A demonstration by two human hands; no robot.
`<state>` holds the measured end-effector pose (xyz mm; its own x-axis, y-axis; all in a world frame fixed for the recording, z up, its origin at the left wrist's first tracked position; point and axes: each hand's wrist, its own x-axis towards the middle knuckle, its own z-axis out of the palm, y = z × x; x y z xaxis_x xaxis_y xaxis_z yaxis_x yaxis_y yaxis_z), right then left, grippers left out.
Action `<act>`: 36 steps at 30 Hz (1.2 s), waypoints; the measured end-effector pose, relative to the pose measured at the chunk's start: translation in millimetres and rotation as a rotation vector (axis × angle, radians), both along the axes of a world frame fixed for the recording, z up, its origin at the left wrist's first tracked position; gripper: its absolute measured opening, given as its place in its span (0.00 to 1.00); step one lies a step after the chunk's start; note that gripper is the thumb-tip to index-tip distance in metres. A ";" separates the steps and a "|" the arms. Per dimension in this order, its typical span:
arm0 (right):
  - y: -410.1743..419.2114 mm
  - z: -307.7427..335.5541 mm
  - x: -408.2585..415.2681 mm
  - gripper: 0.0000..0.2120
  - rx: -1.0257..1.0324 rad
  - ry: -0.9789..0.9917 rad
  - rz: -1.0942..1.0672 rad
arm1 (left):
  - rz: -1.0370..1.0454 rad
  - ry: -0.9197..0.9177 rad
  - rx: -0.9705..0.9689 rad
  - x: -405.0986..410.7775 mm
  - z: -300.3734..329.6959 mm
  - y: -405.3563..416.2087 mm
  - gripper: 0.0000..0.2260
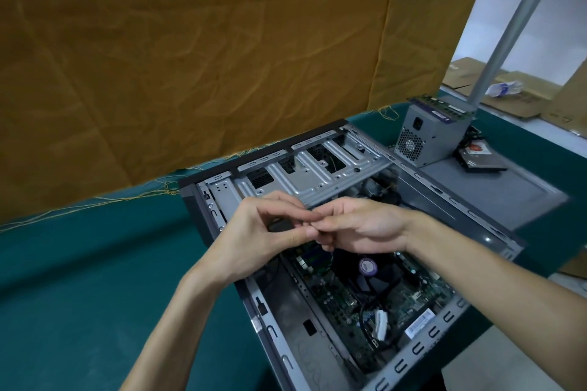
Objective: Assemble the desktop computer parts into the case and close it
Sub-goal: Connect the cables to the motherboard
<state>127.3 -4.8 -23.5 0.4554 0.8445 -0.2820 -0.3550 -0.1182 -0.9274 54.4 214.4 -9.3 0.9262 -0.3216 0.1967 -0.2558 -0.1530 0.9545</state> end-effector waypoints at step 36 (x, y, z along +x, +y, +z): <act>21.6 -33.2 -15.7 0.07 -0.828 -1.020 0.231 | 0.590 -0.280 0.633 -3.1 -20.7 18.2 0.10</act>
